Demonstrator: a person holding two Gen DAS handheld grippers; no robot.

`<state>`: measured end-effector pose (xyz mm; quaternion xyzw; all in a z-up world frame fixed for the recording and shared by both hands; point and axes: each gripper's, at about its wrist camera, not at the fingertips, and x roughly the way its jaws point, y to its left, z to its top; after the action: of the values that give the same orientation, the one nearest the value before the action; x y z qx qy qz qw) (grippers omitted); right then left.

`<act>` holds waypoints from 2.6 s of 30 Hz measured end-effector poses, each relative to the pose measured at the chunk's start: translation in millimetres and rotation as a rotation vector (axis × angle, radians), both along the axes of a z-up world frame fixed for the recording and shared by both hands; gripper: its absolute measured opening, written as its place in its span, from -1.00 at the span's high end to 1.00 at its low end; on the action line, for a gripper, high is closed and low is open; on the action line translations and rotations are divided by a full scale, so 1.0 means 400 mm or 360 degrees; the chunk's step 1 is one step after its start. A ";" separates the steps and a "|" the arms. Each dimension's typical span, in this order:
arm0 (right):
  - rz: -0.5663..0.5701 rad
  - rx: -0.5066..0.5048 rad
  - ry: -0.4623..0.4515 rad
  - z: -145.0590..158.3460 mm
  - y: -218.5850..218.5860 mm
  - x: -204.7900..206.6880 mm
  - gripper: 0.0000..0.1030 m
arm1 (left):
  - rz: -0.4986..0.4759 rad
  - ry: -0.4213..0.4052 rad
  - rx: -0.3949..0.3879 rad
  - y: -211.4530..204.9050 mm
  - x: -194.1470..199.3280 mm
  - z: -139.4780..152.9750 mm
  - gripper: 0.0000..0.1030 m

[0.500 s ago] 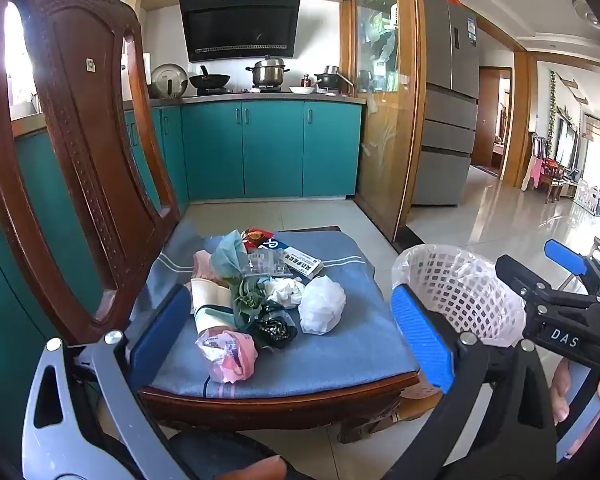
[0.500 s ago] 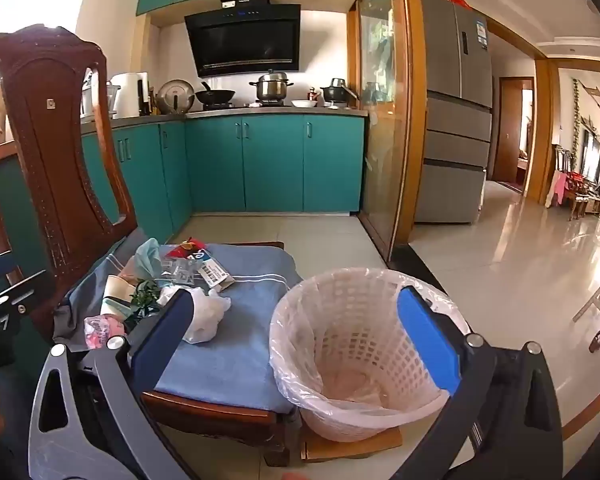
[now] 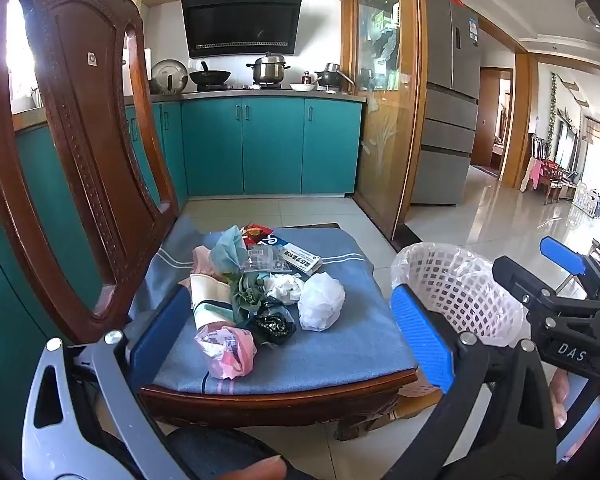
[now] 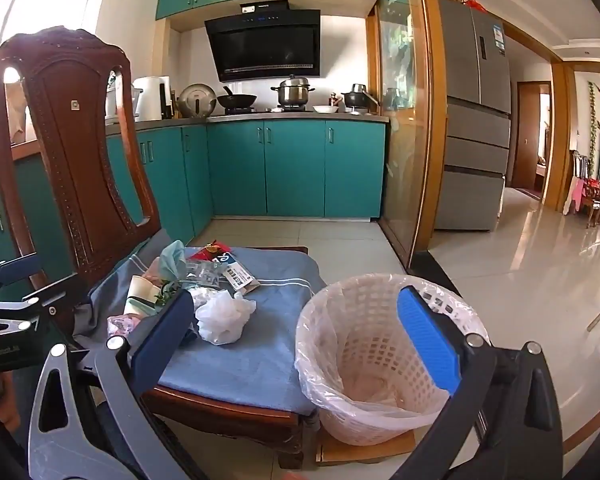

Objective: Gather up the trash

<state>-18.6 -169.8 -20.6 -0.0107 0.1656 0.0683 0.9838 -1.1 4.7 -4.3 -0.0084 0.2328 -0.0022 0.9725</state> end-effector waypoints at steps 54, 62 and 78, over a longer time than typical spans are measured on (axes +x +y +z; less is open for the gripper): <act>0.0034 -0.0024 -0.0015 -0.005 0.011 0.001 -0.94 | 0.0015 0.0036 -0.0015 0.009 0.003 -0.002 -0.94; 0.0025 -0.0024 -0.0011 -0.011 0.004 0.008 -0.94 | 0.0015 0.0046 -0.0014 0.011 0.009 -0.007 -0.94; 0.0026 -0.0023 -0.0001 -0.018 0.003 0.016 -0.94 | 0.0022 0.0075 -0.0012 0.010 0.022 -0.021 -0.94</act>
<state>-12.2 -168.7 -27.6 -0.0193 0.1658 0.0752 0.9831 7.6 8.8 -12.6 -0.0138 0.2555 0.0039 0.9667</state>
